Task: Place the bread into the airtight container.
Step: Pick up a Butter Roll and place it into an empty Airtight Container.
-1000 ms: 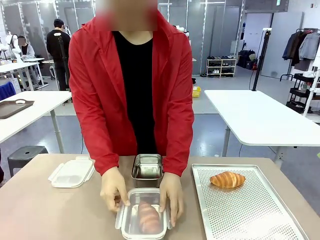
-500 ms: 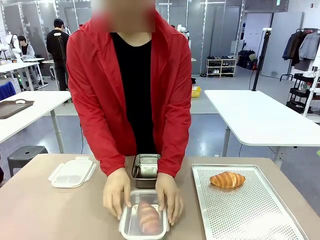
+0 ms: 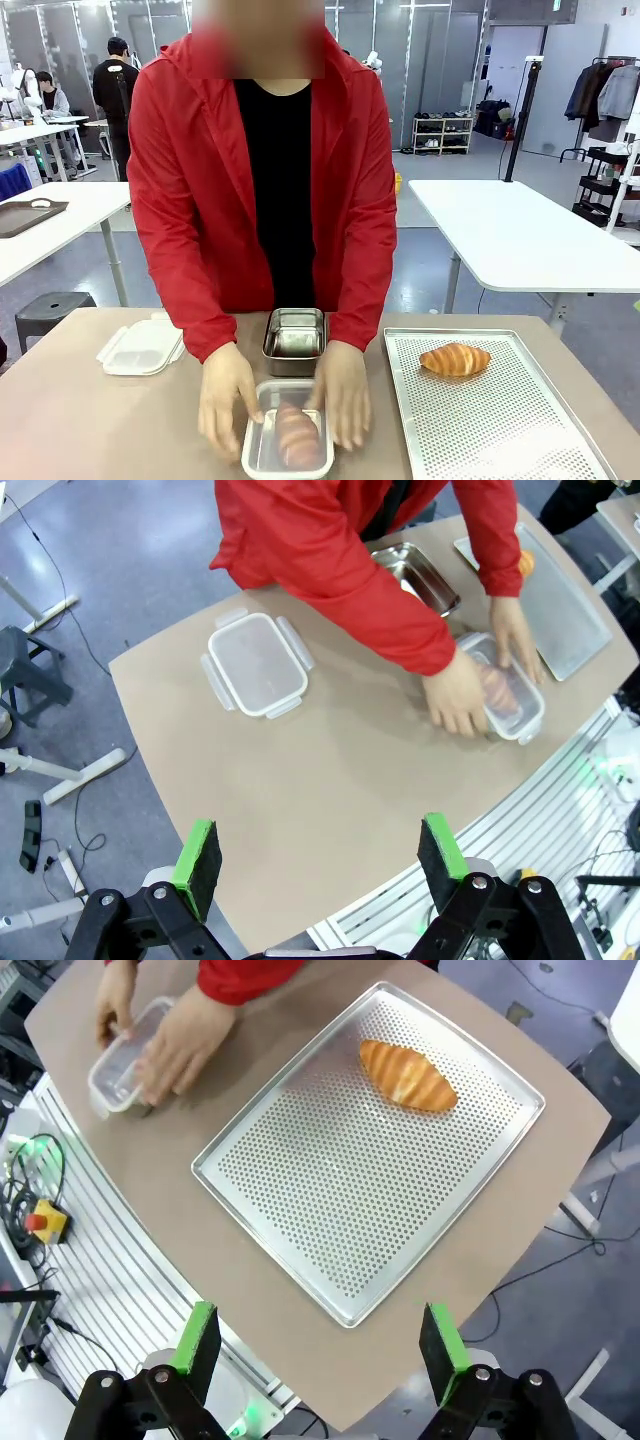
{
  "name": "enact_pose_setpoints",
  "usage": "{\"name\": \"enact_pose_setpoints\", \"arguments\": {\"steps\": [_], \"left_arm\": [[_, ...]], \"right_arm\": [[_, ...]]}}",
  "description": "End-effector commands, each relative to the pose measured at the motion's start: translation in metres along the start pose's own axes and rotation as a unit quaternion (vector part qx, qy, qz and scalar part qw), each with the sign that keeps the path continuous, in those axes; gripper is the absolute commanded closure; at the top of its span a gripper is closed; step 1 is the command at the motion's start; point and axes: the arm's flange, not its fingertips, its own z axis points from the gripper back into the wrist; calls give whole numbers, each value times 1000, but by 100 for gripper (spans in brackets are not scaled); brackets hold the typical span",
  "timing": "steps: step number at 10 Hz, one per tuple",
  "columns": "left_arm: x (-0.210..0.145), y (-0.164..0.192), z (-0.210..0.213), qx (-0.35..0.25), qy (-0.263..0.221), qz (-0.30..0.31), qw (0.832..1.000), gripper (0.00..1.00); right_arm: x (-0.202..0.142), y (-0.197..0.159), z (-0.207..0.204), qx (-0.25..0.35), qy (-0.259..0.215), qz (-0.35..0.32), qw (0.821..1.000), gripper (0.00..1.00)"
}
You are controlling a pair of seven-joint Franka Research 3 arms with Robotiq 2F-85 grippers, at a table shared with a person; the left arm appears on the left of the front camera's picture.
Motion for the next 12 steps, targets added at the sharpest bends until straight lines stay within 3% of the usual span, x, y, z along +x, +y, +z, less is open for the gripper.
{"name": "enact_pose_setpoints", "arguments": {"steps": [1,12], "left_arm": [[2,0,2,-2,-1,-3,1000,0],[2,0,2,-2,-1,-3,1000,0]], "right_arm": [[1,0,-1,1,2,4,1000,0],[1,0,-1,1,2,4,1000,0]]}}
